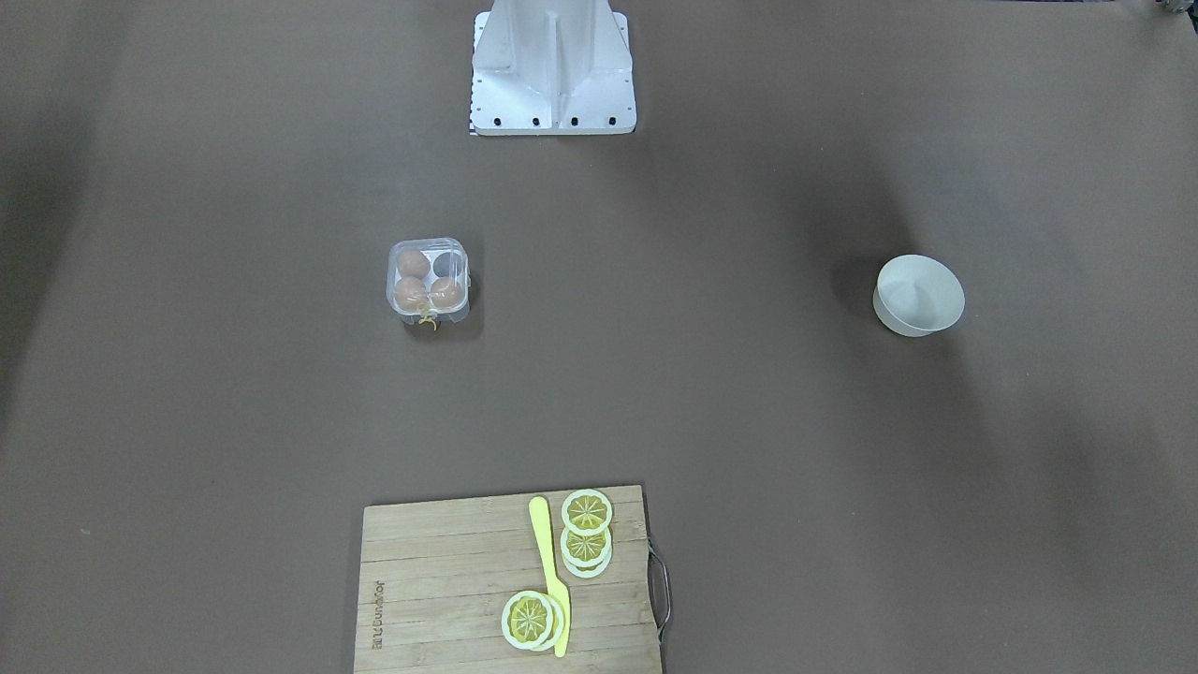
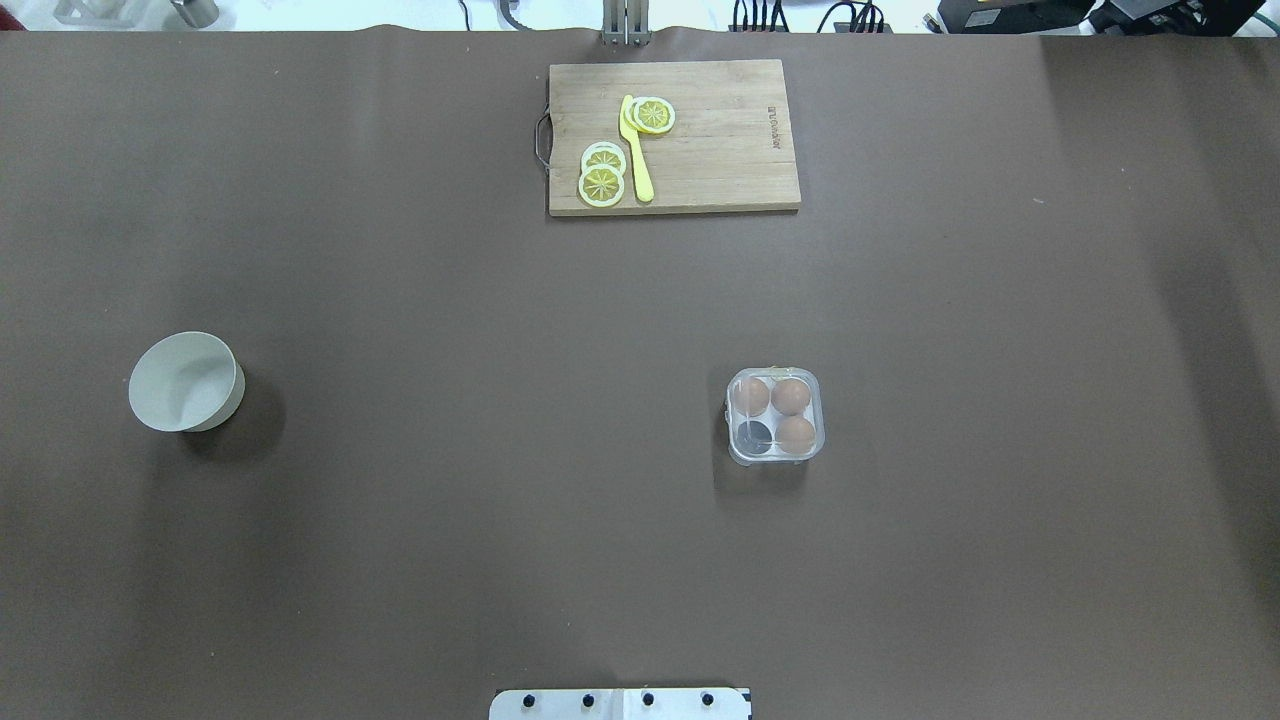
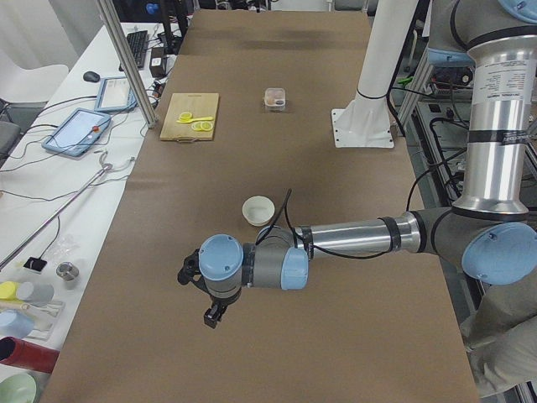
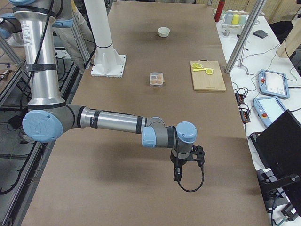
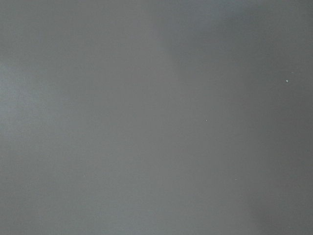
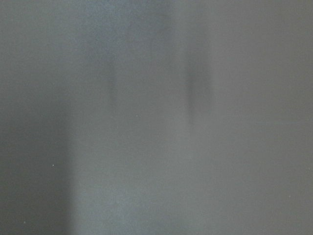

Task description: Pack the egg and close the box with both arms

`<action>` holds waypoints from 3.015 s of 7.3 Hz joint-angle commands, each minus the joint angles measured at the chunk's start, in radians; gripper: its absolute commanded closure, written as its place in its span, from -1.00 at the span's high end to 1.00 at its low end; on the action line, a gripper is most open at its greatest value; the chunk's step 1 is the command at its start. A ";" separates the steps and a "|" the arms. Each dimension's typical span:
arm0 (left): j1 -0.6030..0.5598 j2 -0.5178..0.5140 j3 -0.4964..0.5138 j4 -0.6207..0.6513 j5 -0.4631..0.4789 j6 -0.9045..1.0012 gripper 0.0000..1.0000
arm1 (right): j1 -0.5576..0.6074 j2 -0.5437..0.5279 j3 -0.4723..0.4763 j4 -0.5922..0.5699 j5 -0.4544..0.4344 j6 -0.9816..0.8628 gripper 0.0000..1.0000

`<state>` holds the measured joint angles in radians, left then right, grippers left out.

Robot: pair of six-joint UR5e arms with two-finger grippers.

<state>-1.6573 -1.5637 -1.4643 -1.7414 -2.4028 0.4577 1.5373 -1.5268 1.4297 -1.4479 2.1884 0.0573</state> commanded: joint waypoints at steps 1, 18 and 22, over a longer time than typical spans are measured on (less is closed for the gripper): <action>-0.001 -0.009 0.001 0.005 0.001 -0.005 0.94 | 0.001 -0.085 0.110 0.000 0.014 -0.001 0.99; -0.013 -0.004 0.001 -0.007 0.001 0.001 0.94 | 0.018 -0.062 0.179 -0.141 0.151 -0.001 1.00; -0.030 0.022 -0.001 -0.007 -0.007 0.036 0.94 | 0.018 -0.062 0.178 -0.141 0.151 -0.001 1.00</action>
<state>-1.6841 -1.5448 -1.4647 -1.7499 -2.4092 0.4877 1.5555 -1.5892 1.6087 -1.5892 2.3393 0.0566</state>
